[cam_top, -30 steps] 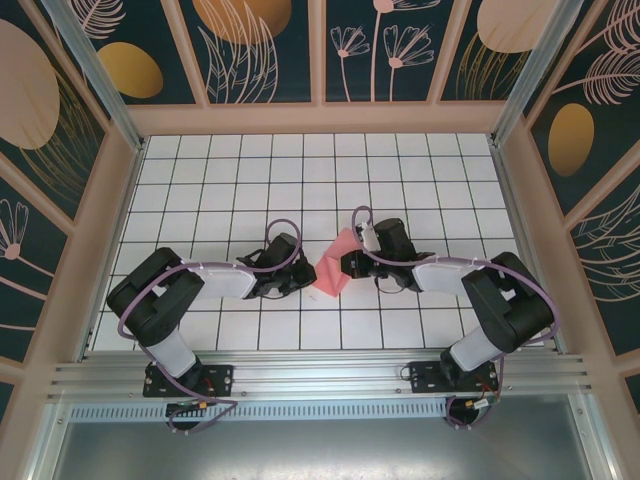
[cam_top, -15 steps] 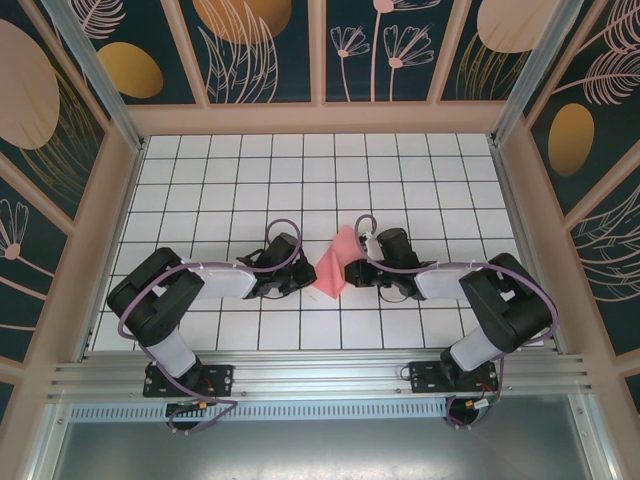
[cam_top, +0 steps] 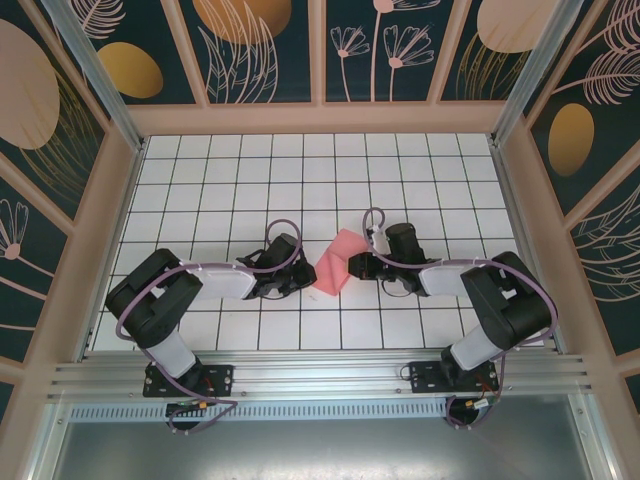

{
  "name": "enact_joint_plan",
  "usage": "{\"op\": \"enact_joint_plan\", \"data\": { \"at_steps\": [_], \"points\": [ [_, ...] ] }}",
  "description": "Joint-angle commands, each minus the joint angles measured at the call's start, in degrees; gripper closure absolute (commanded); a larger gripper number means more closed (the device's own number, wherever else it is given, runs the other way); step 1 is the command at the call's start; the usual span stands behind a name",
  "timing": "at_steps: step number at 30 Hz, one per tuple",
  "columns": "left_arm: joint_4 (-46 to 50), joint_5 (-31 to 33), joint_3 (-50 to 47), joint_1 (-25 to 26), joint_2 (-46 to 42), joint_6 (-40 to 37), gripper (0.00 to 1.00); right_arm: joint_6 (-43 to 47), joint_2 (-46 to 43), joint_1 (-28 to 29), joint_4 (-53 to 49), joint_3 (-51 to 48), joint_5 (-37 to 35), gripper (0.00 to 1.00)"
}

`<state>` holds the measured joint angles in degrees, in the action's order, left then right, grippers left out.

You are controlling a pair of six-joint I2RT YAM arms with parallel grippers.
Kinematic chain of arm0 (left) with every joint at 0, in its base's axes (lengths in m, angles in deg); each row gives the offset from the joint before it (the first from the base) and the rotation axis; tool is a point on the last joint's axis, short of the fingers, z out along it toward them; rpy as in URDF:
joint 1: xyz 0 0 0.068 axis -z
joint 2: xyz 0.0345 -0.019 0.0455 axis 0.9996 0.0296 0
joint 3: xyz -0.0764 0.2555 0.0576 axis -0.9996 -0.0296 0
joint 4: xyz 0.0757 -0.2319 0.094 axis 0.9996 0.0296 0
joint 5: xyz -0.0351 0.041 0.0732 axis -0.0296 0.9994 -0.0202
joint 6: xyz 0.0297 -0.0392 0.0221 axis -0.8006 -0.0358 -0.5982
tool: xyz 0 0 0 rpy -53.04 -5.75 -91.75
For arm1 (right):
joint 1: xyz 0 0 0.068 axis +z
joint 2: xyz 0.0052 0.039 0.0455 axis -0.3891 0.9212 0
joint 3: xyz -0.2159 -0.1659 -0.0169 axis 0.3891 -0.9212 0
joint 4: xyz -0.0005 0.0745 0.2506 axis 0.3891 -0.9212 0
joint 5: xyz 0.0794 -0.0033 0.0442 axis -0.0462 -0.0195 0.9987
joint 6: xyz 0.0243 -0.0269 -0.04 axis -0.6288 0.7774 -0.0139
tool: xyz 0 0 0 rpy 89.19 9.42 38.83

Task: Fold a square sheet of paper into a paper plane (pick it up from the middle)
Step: Fold the triangle a second time at the center of the table.

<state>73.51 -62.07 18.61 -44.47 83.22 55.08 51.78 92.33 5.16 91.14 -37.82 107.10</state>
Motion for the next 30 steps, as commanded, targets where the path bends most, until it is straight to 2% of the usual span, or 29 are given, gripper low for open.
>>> {"op": "enact_joint_plan", "data": {
  "at_steps": [1,8,11,15,21,24,30],
  "points": [
    [6.27,1.41,0.15,0.29,0.06,-1.49,0.82,-1.57,0.62,-0.45,5.13,0.60,5.30,0.88],
    [5.07,1.40,0.87,0.28,-2.83,-1.62,0.77,-1.73,1.74,-0.42,4.83,0.07,4.61,0.87],
    [3.98,1.21,1.69,0.28,-4.78,-2.05,0.70,-1.56,1.89,-0.44,4.73,-0.30,4.19,0.87],
    [-0.60,-2.25,2.09,0.25,-5.38,-2.46,0.65,-1.47,1.95,-0.46,4.88,-0.30,3.99,0.87],
    [-11.79,-9.15,2.13,0.34,-2.63,-1.18,0.66,-1.64,2.04,-0.48,5.13,-0.30,3.81,0.87],
    [-15.44,-9.96,2.37,0.37,-1.14,-0.52,0.68,-1.73,2.01,-0.46,5.09,-0.39,3.81,0.88],
    [-16.84,-10.51,2.72,0.37,2.81,0.65,0.71,-2.59,1.38,-0.44,5.35,-0.41,4.64,0.87]
  ]
}}
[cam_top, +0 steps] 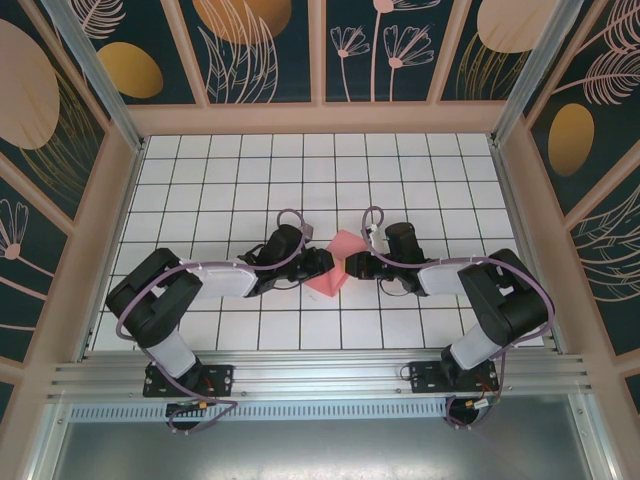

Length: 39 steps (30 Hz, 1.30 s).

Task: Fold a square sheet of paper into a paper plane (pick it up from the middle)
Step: Fold the triangle a second time at the center of the table.

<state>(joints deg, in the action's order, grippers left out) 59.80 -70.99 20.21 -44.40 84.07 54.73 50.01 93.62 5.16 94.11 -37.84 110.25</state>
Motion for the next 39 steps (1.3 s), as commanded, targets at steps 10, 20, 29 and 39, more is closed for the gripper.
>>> {"op": "enact_joint_plan", "data": {
  "at_steps": [10,20,29,39],
  "points": [
    [-4.02,-0.46,0.54,0.24,4.99,2.21,0.73,-1.90,-2.03,-0.45,1.19,-0.15,2.86,0.77],
    [-4.20,-0.55,0.27,0.29,4.98,2.38,0.73,-1.72,-2.05,-0.45,-0.53,-0.10,4.36,0.70],
    [-4.19,-0.85,0.50,0.31,5.19,2.29,0.73,-0.77,-1.82,0.12,-2.96,1.38,3.70,0.75],
    [-4.20,-0.99,0.51,0.24,5.31,2.37,0.74,-0.88,-3.07,0.60,-3.58,2.01,4.58,0.75]
  ]
}}
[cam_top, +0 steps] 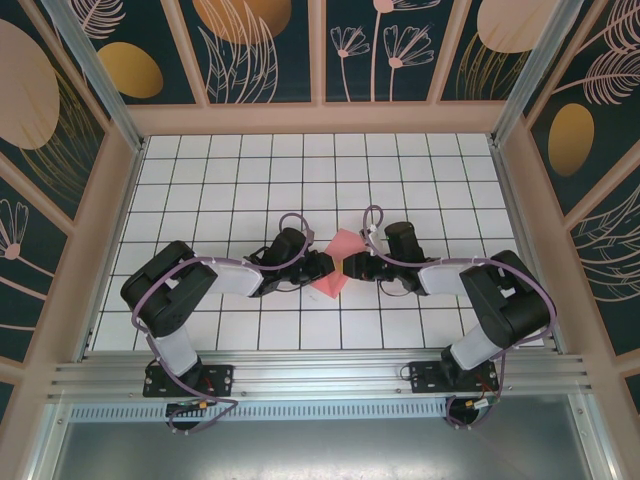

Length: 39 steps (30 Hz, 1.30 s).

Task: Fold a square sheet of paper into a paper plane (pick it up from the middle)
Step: Fold the triangle a second time at the center of the table.

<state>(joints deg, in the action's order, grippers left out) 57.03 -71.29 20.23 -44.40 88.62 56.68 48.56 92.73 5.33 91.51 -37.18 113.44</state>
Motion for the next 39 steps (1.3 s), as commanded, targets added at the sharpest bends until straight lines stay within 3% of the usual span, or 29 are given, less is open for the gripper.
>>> {"op": "enact_joint_plan", "data": {
  "at_steps": [1,20,29,39],
  "points": [
    [-1.42,-0.68,0.43,0.31,0.81,0.43,0.74,0.66,-2.26,0.52,-1.39,1.51,0.97,0.74],
    [-1.00,-0.51,0.43,0.31,-0.04,0.36,0.73,3.50,-1.04,1.70,-7.43,3.40,-5.69,0.91],
    [1.55,0.73,0.43,0.31,-2.69,-1.06,0.68,3.61,2.53,1.22,-5.04,3.03,-5.15,0.92],
    [1.65,1.69,-3.39,0.36,-6.10,0.08,0.74,5.92,2.95,1.06,-6.89,4.23,-6.64,0.92]
  ]
}}
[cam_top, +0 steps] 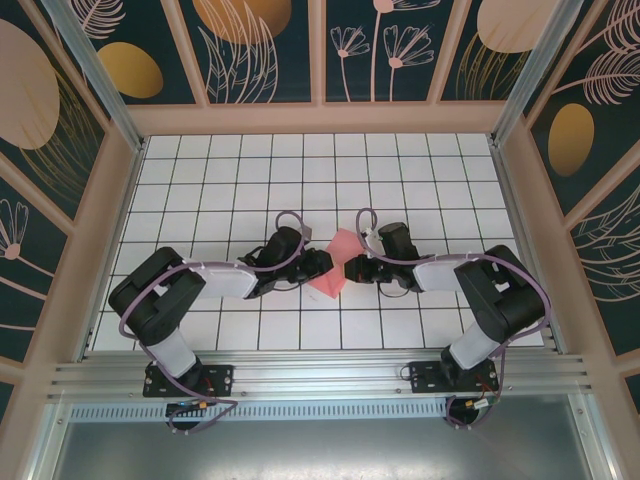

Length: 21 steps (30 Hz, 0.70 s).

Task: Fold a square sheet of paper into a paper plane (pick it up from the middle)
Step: Fold the triangle a second time at the center of the table.

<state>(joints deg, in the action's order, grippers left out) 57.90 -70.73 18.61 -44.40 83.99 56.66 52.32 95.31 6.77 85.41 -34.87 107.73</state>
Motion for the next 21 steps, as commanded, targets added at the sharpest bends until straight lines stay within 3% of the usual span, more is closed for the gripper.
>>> {"op": "enact_joint_plan", "data": {
  "at_steps": [1,21],
  "points": [
    [0.70,1.20,-2.14,0.35,-1.66,0.23,0.74,2.35,0.38,-0.48,-0.96,2.00,-0.97,0.92],
    [3.51,2.54,-3.32,0.65,1.29,1.09,0.84,5.42,-0.55,-1.92,-4.13,3.52,-0.51,0.90]
  ]
}}
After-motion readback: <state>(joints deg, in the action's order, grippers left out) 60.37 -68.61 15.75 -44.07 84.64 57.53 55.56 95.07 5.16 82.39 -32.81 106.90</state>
